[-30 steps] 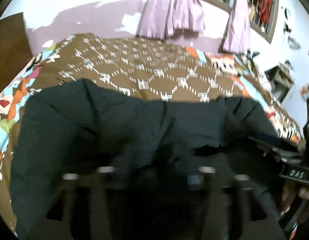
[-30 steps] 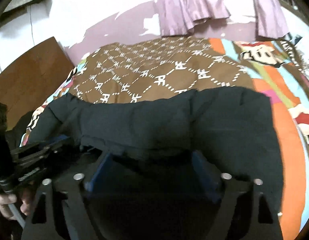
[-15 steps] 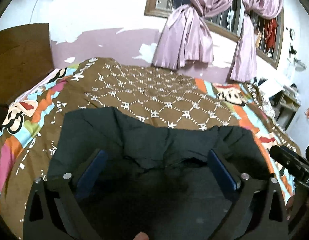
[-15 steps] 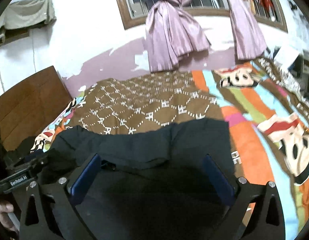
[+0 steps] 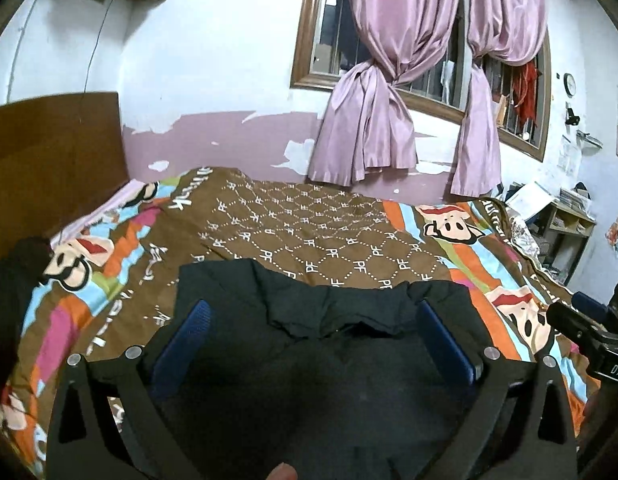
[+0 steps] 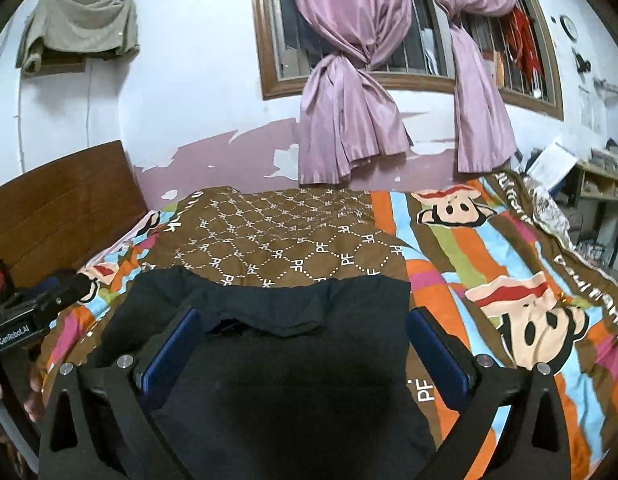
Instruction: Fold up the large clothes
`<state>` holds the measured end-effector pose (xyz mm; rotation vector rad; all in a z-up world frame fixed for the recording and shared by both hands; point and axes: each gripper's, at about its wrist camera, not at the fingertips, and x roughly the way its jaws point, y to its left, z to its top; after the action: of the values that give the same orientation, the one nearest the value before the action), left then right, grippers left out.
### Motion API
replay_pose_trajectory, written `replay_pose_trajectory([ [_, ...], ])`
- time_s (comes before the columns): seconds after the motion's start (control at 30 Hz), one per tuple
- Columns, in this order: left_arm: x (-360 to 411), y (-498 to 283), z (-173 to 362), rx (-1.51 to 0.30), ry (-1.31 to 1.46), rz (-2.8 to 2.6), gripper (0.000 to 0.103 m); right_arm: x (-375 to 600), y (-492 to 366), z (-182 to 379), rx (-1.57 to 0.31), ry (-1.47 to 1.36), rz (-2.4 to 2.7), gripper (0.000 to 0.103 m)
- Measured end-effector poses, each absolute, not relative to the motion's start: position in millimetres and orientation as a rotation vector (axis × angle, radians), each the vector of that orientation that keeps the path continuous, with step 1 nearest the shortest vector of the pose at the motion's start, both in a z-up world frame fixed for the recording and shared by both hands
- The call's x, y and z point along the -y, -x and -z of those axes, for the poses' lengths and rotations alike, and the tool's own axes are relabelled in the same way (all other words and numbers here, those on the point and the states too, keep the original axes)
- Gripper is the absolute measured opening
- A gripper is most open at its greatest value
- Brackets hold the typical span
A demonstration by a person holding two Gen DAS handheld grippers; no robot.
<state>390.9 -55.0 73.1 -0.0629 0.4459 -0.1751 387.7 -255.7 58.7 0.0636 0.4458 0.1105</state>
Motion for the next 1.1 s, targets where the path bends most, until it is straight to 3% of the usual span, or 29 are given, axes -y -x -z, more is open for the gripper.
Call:
replay_pose_trajectory([
  [0.73, 32.3, -237.8, -78.1, -0.473, -0.064, 0.137, 0.101, 213.5, -244.1, -62.9, -0.557, 0.068, -0.238, 0.103],
  [0.93, 37.9, -190.5, -48.3, -0.518, -0.194, 0.169, 0.101, 199.9, -210.9, -64.4, -0.577, 0.134, -0.272, 0.103],
  [1.1, 51.9, -146.0, 6.5, -0.536, -0.405, 0.213, 0.101, 197.8, -191.5, -39.5, -0.647, 0.158, -0.313, 0.103],
])
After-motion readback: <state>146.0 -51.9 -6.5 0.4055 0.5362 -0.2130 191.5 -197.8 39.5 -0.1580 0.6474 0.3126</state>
